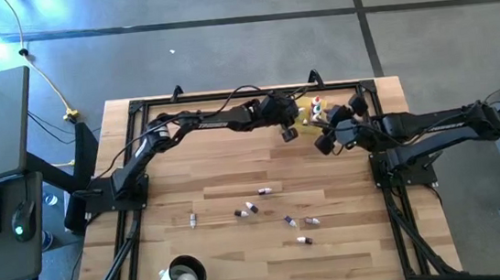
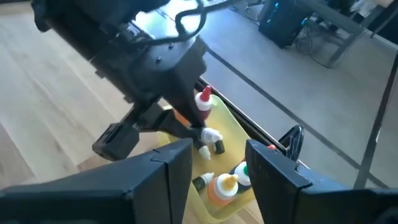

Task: Pick & Place food coloring
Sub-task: Put the small green food coloring bottle into the yellow bin, then put the small red food coloring bottle into the yellow bin

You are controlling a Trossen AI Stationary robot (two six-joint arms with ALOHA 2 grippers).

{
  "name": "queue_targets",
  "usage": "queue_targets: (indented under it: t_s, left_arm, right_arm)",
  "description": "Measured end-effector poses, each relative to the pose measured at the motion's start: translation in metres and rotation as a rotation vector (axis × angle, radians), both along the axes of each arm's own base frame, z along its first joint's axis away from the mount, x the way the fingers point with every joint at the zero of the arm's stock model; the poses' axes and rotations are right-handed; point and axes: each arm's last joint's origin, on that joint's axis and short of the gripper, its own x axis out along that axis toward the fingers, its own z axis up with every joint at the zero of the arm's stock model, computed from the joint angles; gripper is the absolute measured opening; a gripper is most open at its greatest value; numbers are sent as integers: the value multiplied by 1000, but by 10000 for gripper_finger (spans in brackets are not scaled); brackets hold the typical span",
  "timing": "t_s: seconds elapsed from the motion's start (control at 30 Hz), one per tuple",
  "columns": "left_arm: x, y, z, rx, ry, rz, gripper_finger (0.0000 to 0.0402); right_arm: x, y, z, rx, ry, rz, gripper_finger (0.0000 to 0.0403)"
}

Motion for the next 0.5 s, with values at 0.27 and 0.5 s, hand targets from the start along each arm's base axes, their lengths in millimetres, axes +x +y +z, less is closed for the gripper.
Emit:
queue_targets:
  t_s: [0.27,0.5]
  left_arm:
    - [0,-2,0,-2,4,9,91]
    - [0,-2,0,3,8,16,156]
  right_arm:
    - [1,0,0,5,1,5,142]
    - [2,1,-1,28,-4,31,142]
